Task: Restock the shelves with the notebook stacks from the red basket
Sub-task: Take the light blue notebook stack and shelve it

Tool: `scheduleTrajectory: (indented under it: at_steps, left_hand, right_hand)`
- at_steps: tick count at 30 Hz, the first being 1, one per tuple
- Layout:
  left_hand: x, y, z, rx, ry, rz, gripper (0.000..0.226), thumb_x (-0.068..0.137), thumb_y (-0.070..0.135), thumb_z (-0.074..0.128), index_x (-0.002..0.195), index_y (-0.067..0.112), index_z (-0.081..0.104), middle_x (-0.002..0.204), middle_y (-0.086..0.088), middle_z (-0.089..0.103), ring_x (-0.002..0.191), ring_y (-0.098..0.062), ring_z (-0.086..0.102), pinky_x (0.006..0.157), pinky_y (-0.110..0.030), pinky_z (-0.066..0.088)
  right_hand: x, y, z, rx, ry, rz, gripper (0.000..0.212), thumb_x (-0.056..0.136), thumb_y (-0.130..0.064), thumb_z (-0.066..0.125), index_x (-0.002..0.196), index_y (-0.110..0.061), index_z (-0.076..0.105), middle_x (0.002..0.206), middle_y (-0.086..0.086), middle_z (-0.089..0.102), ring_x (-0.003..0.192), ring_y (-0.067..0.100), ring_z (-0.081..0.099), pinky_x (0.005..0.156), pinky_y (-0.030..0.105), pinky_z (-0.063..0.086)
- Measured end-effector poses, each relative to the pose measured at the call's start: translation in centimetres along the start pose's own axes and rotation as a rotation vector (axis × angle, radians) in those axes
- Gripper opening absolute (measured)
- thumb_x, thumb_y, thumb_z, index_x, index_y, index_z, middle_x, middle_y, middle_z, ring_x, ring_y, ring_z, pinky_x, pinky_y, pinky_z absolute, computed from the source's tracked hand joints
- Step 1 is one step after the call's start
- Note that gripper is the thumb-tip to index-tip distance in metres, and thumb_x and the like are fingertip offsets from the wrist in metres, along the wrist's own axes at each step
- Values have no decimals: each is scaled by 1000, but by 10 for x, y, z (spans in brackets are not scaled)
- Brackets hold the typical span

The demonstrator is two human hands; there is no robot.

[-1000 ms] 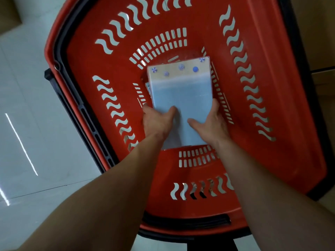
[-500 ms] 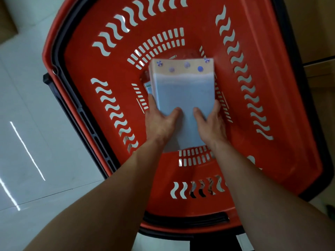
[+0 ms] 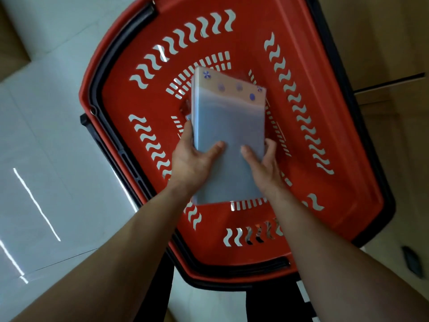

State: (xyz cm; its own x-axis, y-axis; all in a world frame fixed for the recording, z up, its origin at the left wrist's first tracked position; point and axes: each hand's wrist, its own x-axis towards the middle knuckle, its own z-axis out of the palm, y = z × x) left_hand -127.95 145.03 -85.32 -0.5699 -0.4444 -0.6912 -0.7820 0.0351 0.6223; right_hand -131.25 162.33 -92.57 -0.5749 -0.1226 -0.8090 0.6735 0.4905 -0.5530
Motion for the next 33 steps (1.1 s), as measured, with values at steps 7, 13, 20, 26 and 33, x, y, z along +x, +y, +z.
scheduleTrajectory:
  at_steps: [7,13,20,26,33]
  left_hand:
    - [-45,47,-60,44,-62,88,67,84,47,77,142,41,43,115,17,65,94,-5,71,66,-24,61]
    - [-87,87,-92,154,10,213,65,90,40,74,146,35,42,112,30,60,91,20,60,67,-3,48]
    - [-166,150,-118,192,15,213,61,90,43,72,144,35,46,121,16,65,101,-8,64,89,-27,52]
    - [-268,210,-139,168,-45,253,67,87,46,74,145,35,43,116,16,66,95,-5,65,80,-18,50]
    - [-348,266,-168,160,-227,394,62,86,46,74,141,36,47,115,19,68,98,-3,68,80,-19,54]
  right_hand:
    - [-61,-45,15,249,6,-17,100,61,-71,76,147,-30,43,129,-7,64,117,13,63,99,39,53]
    - [-135,-102,-1,120,191,-121,63,95,-28,69,147,-5,42,107,-22,48,83,-8,49,68,-8,31]
    - [-238,-154,-30,82,292,-137,68,90,-46,70,141,-8,48,133,6,63,120,20,60,96,21,46]
    - [-354,-205,-86,-46,327,-187,66,86,-63,64,136,-22,51,123,-6,63,105,13,58,84,22,43]
    - [-481,-240,-113,-12,488,-171,40,90,-58,63,117,-29,56,103,-16,64,92,10,62,68,23,44]
